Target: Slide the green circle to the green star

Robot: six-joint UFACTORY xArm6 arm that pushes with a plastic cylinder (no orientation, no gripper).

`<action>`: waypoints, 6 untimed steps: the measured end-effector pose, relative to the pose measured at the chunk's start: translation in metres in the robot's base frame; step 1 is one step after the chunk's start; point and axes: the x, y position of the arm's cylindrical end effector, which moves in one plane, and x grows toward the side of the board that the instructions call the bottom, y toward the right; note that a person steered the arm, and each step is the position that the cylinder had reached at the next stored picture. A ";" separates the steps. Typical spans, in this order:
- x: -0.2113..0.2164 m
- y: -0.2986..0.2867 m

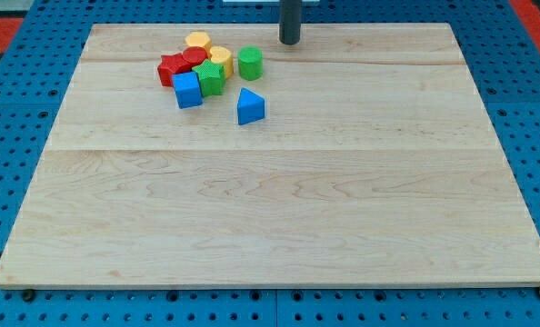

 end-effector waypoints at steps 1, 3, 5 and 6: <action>0.033 -0.031; 0.037 -0.018; 0.135 0.030; 0.154 -0.031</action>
